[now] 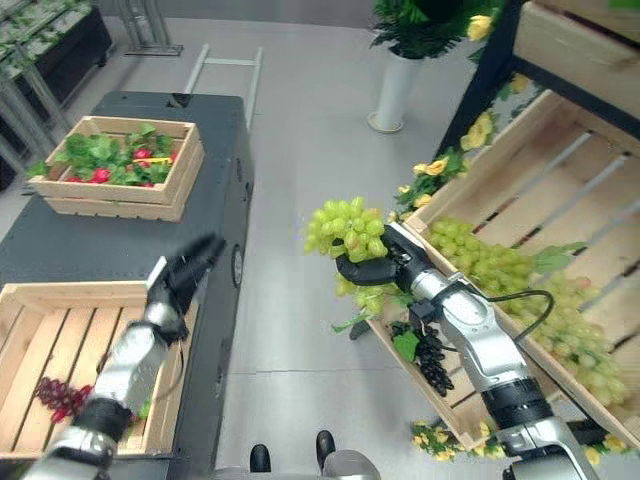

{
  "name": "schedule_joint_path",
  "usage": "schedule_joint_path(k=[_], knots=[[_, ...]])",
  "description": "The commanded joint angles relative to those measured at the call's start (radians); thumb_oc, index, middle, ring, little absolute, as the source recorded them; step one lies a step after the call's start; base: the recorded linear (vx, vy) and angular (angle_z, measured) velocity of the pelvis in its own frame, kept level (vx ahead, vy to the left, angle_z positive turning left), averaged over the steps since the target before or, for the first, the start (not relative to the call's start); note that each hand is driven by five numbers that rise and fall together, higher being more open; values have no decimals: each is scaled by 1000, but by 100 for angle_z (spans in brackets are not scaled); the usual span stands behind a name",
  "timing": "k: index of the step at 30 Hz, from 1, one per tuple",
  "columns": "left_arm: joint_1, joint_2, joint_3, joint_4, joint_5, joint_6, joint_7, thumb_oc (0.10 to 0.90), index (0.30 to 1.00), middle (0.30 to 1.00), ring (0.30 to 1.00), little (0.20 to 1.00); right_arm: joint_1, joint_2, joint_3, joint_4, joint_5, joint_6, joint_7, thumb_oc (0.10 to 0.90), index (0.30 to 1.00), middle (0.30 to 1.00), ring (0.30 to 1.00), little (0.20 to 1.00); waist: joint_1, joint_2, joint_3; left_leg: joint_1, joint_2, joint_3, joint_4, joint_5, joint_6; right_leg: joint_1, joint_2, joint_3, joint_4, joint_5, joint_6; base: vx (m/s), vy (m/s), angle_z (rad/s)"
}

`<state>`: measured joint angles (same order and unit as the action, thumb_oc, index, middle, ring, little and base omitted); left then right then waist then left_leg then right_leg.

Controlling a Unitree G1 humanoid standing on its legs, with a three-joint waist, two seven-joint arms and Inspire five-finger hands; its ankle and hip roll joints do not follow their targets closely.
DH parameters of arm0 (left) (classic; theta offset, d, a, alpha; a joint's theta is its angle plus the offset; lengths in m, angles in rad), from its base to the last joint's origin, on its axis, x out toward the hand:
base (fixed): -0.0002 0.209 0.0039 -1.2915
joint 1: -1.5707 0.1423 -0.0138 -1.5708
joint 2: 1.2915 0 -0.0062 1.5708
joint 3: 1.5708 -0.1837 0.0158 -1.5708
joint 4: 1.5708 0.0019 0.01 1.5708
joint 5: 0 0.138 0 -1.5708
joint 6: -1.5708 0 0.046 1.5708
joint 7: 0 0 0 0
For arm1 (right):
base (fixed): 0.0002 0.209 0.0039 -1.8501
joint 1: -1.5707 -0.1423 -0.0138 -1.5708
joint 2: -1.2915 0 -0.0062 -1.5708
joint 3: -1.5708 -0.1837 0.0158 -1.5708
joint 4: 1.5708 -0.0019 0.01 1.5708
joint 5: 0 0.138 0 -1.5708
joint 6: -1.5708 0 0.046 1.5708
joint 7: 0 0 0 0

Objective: Pick up the fruits from the basket on one side to the basket on the other side

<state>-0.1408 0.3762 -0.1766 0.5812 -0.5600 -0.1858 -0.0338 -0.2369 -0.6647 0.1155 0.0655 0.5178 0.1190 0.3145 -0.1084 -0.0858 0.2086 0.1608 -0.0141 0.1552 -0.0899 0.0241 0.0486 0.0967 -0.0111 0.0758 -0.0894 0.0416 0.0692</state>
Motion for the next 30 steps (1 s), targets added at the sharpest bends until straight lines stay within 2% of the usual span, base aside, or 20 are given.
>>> schedule_joint_path(k=[1, 5, 8, 11, 16, 18, 21, 25, 30], knots=[[-39, -17, -28, 11, 67, -87, -38, 800, 900, 900, 900, 900, 7, -77, -113, -95, 161, -54, 37, 400, 300, 300, 300, 300, -12, 23, -144, -18, -25, -16, 3, -97, -24, -5, 41, -30, 2, -9, -2, -6, 1, -20], [-9, -29, -61, -2, 91, -92, -32, 800, 900, 900, 900, 900, 87, -58, -163, -182, 231, -59, 55, 400, 300, 300, 300, 300, -28, 18, -137, -24, -21, 12, 3, -100, -22, -21, 45, -11, 2, 2, 6, -9, 11, -15], [3, -26, -87, -36, 87, -69, -31, 800, 900, 900, 900, 900, 152, -61, -207, -237, 264, -84, 67, 400, 300, 300, 300, 300, -50, 15, -134, -25, -20, 31, 3, -105, -19, -30, 49, 11, 2, 9, 11, -3, 24, -23], [1, -18, -102, -34, 91, -75, -31, 800, 900, 900, 900, 900, 178, -73, -238, -259, 277, -111, 74, 400, 300, 300, 300, 300, -67, 16, -131, -25, -19, 44, 3, -108, -18, -34, 51, 24, 2, 15, 15, -23, 31, -18], [-13, -7, -118, -7, 84, -69, -42, 800, 900, 900, 900, 900, 200, -121, -320, -283, 272, -153, 61, 400, 300, 300, 300, 300, -98, 18, -132, -23, -18, 60, 3, -114, -15, -40, 58, 49, 2, 20, 19, -19, 35, -15], [-12, -8, -129, 15, 85, -62, -59, 800, 900, 900, 900, 900, 208, -157, -359, -273, 209, -181, 24, 400, 300, 300, 300, 300, -112, 18, -137, -21, -16, 69, 3, -117, -15, -42, 60, 59, 2, 21, 21, 12, 48, -14], [1, -14, -150, 29, 81, -58, -63, 800, 900, 900, 900, 900, 221, -197, -395, -272, 212, -197, 1, 400, 300, 300, 300, 300, -124, 19, -143, -22, -14, 81, 3, -118, -14, -48, 64, 72, 2, 22, 22, 13, 43, -12], [4, -20, -180, 51, 92, -44, -69, 800, 900, 900, 900, 900, 181, -220, -414, -242, 234, -223, -45, 400, 300, 300, 300, 300, -125, 12, -146, -25, -11, 89, 3, -123, -12, -54, 68, 80, 3, 24, 25, 11, 19, -17], [9, -12, -207, 56, 110, -33, -73, 800, 900, 900, 900, 900, 114, -253, -423, -189, 198, -240, -108, 400, 300, 300, 300, 300, -118, 5, -148, -24, -8, 91, 3, -126, -11, -53, 69, 77, 3, 24, 27, 22, 12, -14]])
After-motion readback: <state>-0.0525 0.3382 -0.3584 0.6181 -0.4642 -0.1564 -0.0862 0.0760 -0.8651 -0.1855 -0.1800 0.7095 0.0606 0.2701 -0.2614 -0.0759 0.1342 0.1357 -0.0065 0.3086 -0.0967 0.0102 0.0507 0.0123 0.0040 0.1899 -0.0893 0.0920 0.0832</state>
